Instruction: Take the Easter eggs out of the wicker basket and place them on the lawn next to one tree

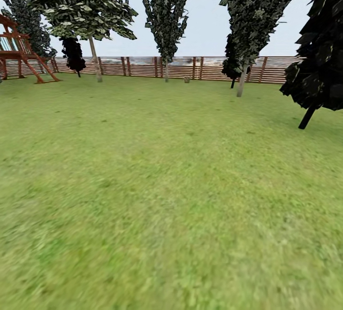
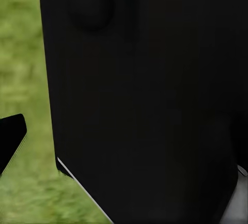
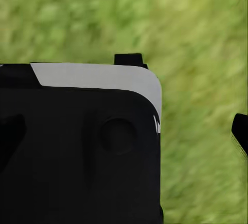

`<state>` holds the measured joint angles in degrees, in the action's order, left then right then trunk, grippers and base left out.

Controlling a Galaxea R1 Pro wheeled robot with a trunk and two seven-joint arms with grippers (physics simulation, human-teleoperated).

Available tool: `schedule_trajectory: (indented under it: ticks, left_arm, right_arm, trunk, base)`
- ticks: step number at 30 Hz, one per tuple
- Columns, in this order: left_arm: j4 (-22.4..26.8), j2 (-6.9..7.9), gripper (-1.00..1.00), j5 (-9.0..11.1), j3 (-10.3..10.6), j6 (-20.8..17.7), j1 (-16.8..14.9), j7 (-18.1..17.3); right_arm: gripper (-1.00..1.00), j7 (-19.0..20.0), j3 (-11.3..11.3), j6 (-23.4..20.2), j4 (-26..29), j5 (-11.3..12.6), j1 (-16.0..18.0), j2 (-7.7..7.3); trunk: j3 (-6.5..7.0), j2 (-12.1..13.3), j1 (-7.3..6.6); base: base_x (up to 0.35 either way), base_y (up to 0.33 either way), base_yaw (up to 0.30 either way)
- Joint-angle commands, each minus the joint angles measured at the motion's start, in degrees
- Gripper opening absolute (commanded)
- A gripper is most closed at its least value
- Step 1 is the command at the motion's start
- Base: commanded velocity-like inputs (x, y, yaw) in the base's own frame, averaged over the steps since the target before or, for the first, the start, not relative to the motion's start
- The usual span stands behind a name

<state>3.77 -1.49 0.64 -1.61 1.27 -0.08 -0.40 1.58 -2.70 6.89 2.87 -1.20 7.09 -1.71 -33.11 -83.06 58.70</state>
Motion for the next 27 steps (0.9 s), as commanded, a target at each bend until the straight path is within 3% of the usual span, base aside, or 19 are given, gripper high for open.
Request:
schedule_trajectory:
  ticks: [1, 27]
  left_arm:
    - [0.01, -0.01, 1.0, 0.07, -0.15, 0.13, -0.01, -0.04]
    - [0.01, -0.01, 1.0, 0.07, -0.15, 0.13, -0.01, -0.04]
  right_arm:
    - [1.0, 0.17, -0.29, 0.21, -0.06, -0.12, 0.03, -0.02]
    - [1.0, 0.17, -0.3, 0.22, -0.06, -0.12, 0.03, 0.0]
  trunk:
    - [-0.05, -0.02, 0.03]
    - [-0.05, -0.02, 0.03]
  base:
    - [0.332, 0.0, 0.0]
    - [0.332, 0.0, 0.0]
